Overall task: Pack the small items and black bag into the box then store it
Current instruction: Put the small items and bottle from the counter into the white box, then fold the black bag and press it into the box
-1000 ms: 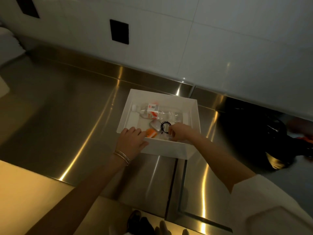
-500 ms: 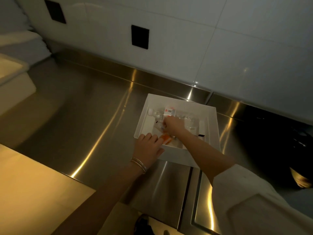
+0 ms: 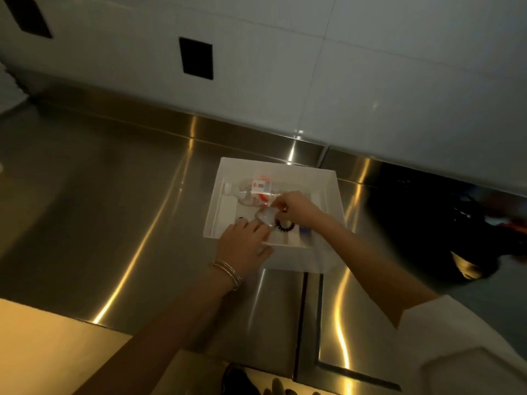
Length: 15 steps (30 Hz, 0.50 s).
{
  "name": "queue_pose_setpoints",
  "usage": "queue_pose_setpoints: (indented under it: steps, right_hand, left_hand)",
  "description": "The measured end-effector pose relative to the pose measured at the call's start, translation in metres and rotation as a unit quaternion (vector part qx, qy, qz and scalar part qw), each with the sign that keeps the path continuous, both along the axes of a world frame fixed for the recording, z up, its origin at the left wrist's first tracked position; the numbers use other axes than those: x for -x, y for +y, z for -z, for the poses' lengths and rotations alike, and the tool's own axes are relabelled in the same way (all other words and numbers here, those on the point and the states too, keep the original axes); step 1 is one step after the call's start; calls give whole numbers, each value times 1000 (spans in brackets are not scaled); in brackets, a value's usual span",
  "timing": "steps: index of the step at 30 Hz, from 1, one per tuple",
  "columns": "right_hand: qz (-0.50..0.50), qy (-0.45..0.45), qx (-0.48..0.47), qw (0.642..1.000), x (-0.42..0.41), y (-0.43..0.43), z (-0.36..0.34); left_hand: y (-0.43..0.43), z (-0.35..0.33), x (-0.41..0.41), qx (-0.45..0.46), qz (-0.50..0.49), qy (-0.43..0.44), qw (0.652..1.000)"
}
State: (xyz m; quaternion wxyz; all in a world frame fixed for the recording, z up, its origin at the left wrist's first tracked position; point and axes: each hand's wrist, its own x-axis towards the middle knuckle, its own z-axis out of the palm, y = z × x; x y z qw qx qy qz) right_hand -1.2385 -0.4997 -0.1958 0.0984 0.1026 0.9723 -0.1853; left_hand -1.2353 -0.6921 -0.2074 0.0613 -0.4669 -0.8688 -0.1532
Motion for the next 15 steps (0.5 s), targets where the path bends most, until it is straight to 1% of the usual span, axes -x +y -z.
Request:
queue_pose_setpoints:
  steps: [4,7,10,12,15]
  right_hand:
    - [46,39,-16,998,-47,32,-23]
    - [88,77,-27,993,-84,51,-37]
    - [146,119,-46,981,-124,74,-42]
    - [184,125,-53,974,-152,93,-41]
    - [237,107,-48,964,-194,123,-36]
  left_hand:
    - [41,-20,-8,0,82,1,997]
    - [67,-24,-22,-27,150,-11,988]
    - [94,-26,-34,-42,194,-6,980]
    - [115,-28,-41,-40,215,4,976]
    - [146,-31,-54,-48,232,13,971]
